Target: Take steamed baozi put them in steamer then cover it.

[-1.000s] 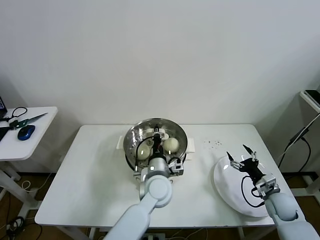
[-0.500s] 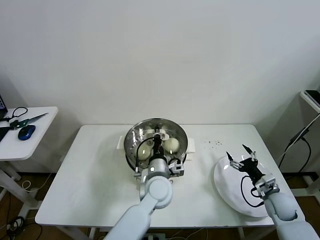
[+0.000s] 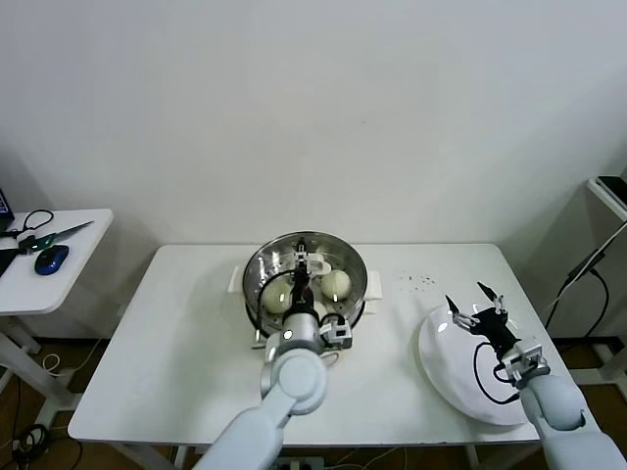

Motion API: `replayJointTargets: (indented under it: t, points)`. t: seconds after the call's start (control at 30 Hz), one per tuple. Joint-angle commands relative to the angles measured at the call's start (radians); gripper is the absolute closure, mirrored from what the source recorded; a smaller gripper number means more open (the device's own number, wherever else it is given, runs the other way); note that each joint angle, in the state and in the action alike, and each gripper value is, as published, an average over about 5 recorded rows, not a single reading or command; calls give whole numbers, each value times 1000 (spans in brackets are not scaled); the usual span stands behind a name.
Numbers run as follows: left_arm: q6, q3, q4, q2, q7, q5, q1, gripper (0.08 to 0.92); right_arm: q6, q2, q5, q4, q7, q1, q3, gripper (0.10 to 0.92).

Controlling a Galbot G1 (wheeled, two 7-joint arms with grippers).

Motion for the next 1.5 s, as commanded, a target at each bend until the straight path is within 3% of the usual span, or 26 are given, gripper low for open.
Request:
replayJointTargets:
  t: [0.03, 0.3, 0.57, 0.8, 0.93, 1.07, 1.23, 1.5]
  points:
    - [29, -11, -135, 62, 8, -28, 69, 381, -70, 0, 1, 13, 18, 6, 7, 203]
    - [-11, -71, -285, 124, -21, -76, 176, 189, -102, -6, 64, 48, 21, -1, 18, 203]
    - [-161, -250, -417, 189, -225, -343, 322, 177, -94, 9, 69, 68, 23, -26, 32, 203]
    - [-349, -583, -450, 177, -360, -719, 467, 177, -88, 24, 66, 100, 23, -58, 55, 203]
    - [-445, -759, -418, 126, -425, -993, 563, 177, -81, 36, 65, 120, 21, -82, 72, 203]
    - [-615, -881, -306, 84, -440, -1257, 625, 177, -73, 52, 61, 142, 19, -111, 86, 203]
    - [-756, -932, -204, 46, -404, -1500, 667, 177, -55, 70, 65, 165, 16, -141, 101, 203]
    - [-842, -925, -102, 18, -352, -1491, 657, 177, -32, 79, 89, 173, 8, -159, 110, 203]
